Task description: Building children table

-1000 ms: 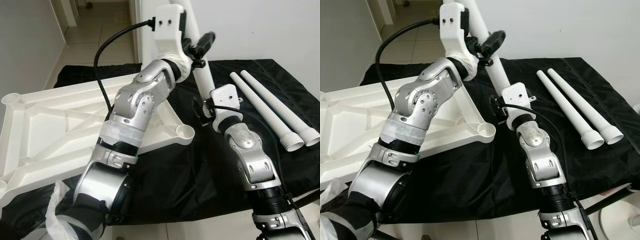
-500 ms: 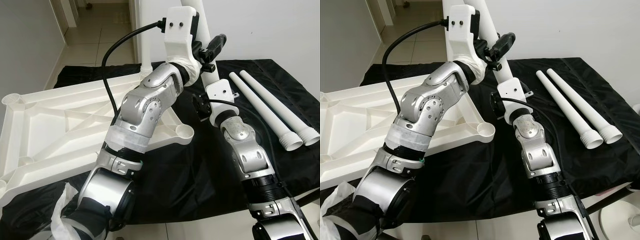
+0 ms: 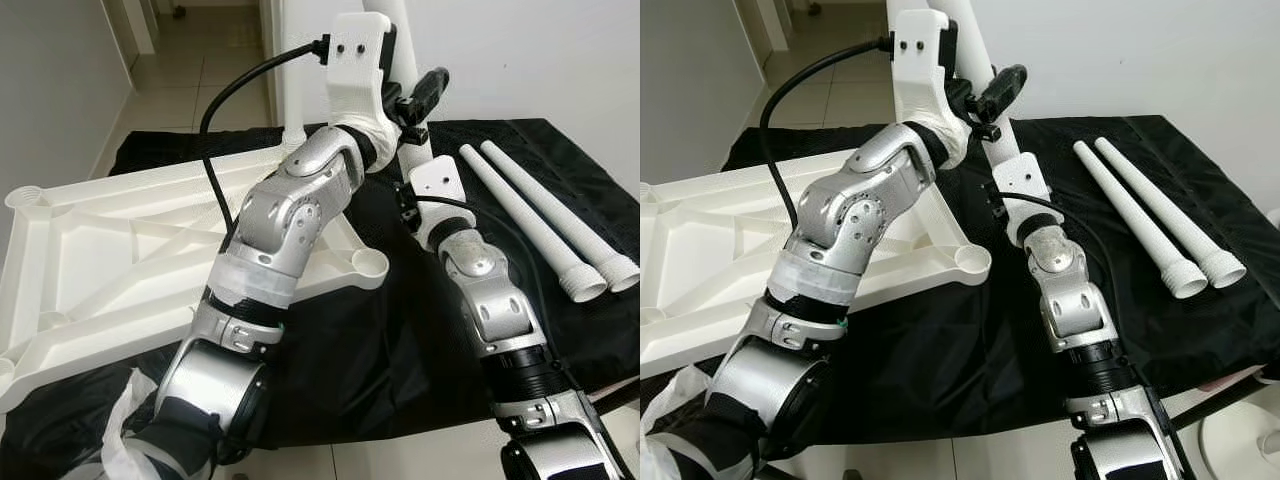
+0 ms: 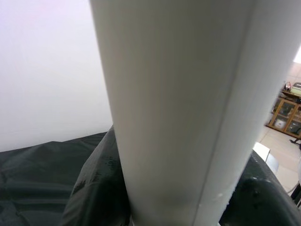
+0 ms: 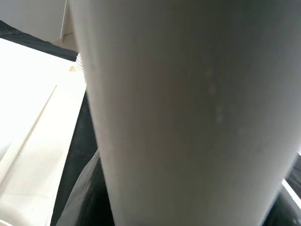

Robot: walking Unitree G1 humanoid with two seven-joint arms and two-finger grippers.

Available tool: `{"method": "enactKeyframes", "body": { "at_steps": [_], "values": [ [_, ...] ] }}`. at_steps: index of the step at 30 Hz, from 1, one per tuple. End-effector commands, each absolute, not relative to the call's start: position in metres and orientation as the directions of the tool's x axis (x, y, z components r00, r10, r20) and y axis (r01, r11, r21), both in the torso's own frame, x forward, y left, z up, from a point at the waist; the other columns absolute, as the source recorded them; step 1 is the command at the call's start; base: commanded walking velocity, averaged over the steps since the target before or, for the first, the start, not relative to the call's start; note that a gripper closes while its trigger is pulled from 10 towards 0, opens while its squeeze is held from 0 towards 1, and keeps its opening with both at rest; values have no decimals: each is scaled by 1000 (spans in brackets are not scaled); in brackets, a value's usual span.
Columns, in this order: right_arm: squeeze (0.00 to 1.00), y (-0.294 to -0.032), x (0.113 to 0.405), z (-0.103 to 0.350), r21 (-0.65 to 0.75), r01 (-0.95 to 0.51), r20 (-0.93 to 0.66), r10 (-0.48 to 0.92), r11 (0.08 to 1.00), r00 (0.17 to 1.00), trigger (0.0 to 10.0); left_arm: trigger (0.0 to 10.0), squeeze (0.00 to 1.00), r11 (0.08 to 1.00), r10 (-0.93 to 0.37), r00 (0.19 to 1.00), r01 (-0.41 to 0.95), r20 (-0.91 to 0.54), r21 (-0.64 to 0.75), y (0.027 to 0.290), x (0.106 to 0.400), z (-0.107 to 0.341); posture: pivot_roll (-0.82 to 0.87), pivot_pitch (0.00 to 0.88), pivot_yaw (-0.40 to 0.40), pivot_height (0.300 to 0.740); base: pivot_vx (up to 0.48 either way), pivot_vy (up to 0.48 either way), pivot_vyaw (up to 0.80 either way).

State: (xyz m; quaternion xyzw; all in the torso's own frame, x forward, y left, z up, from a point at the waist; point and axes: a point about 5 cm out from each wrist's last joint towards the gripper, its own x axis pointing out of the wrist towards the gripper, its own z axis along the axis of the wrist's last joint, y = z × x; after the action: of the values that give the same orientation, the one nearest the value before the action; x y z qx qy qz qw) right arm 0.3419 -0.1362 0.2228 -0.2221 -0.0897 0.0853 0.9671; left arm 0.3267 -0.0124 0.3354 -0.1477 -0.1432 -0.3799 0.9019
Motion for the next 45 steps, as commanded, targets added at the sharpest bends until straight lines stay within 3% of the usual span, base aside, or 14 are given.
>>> {"method": "enactKeyframes", "body": {
  "at_steps": [1, 7, 8, 9, 10, 18, 26, 27, 45],
  "values": [
    [0, -133, 341, 216, -440, -161, 103, 227, 883, 968, 0, 10000, 0, 649, -665, 642, 750, 382, -130, -18, 320, 339, -82, 0, 14, 740, 0, 0, 0],
    [0, -133, 341, 215, -432, -166, 99, 230, 887, 968, 0, 10000, 0, 650, -671, 636, 752, 380, -110, -19, 319, 339, -82, 0, 18, 740, 0, 0, 0],
    [0, -133, 342, 216, -407, -155, 104, 214, 900, 971, 10000, 10000, 24, 650, -670, 637, 752, 383, -113, -19, 319, 339, -81, 0, 17, 740, 0, 0, 0],
    [0, -133, 342, 216, -407, -155, 104, 214, 900, 971, 10000, 10000, 24, 650, -670, 637, 752, 383, -113, -19, 319, 339, -81, 0, 17, 740, 0, 0, 0],
    [0, -134, 343, 216, -380, -136, 111, 191, 915, 975, 10000, 10000, 1000, 649, -668, 636, 752, 386, -117, -19, 319, 339, -80, 0, 18, 740, 0, 0, 0],
    [0, -136, 345, 215, -242, -91, 101, 118, 966, 988, 10000, 10000, 1000, 632, -678, 619, 766, 397, -117, -20, 318, 339, -79, 0, 20, 740, 0, 0, 0],
    [0, -140, 347, 215, -162, -31, 105, 49, 986, 993, 10000, 10000, 1000, 664, -656, 652, 738, 380, -120, -15, 321, 334, -82, 0, 21, 740, 0, 0, 0],
    [0, -142, 347, 214, -134, -18, 104, 32, 991, 994, 10000, 10000, 0, 672, -651, 660, 731, 376, -120, -13, 322, 332, -82, 1, 21, 740, 0, 0, 0],
    [0, -164, 336, 213, -3, 58, 243, -56, 998, 969, 10000, 10000, 0, 825, -494, 792, 557, 358, -94, 23, 339, 301, -71, 13, 12, 740, 0, 0, 0]
  ]
}}
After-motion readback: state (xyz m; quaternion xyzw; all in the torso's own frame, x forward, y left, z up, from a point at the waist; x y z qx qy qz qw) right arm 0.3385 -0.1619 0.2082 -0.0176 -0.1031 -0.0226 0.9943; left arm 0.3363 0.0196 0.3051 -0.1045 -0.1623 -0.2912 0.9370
